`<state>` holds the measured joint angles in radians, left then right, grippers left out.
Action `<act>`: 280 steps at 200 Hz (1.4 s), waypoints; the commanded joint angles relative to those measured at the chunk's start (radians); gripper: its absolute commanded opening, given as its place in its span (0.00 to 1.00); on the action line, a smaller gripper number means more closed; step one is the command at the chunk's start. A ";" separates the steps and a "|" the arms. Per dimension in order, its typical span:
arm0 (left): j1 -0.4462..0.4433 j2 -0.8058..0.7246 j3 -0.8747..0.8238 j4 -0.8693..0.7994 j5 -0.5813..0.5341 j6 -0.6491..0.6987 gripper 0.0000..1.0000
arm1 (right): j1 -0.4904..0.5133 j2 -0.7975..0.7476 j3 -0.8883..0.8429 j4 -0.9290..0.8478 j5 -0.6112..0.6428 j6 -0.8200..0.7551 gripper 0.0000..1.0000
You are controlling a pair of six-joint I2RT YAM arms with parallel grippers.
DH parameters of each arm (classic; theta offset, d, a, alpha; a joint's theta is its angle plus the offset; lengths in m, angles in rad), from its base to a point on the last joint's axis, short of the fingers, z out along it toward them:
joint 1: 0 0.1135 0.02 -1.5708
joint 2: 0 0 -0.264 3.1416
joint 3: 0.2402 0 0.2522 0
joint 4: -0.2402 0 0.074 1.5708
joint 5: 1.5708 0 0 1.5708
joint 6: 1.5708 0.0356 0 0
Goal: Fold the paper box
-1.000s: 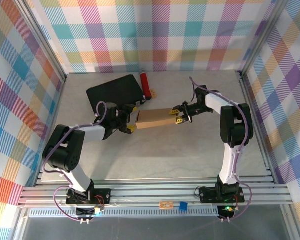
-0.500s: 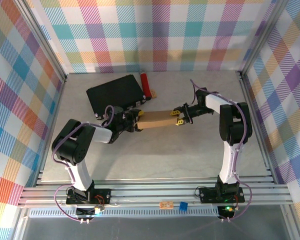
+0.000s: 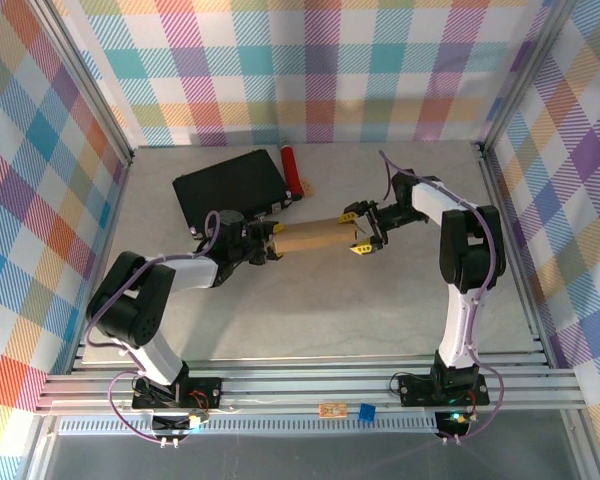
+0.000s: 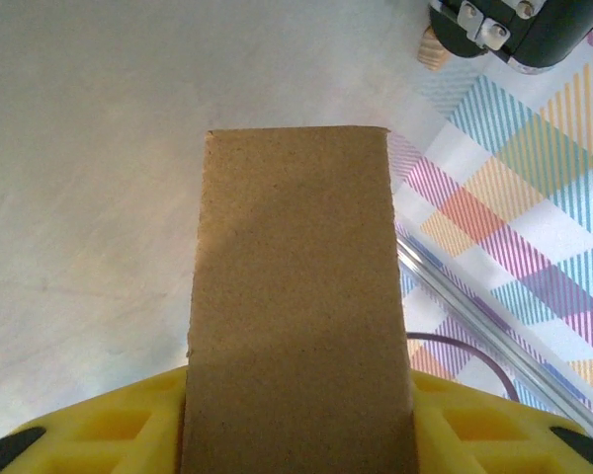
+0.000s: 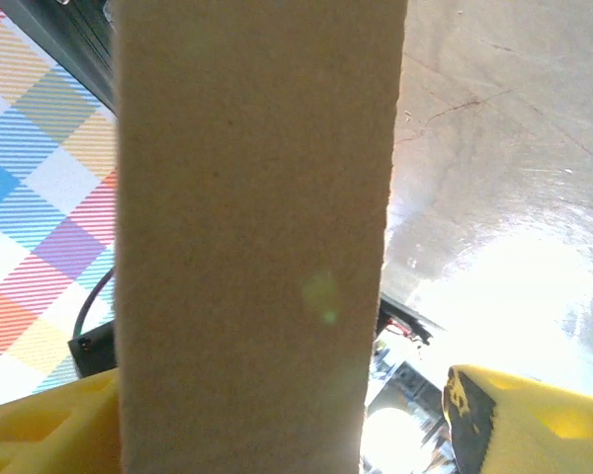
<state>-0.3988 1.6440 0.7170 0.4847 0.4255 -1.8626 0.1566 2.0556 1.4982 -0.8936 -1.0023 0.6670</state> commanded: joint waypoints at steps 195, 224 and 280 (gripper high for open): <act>0.179 -0.119 0.118 -0.813 0.108 0.205 0.39 | 0.351 -0.719 -0.404 0.347 0.783 -0.933 0.36; 0.180 -0.113 0.119 -0.814 0.103 0.207 0.38 | 0.375 -0.698 -0.381 0.338 0.766 -0.937 0.32; 0.180 -0.112 0.117 -0.812 0.093 0.204 0.37 | 0.415 -0.631 -0.330 0.308 0.822 -0.924 0.22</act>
<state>-0.2302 1.5120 0.8303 -0.2501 0.5678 -1.6779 0.5575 1.3937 1.1210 -0.5579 -0.2104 -0.2375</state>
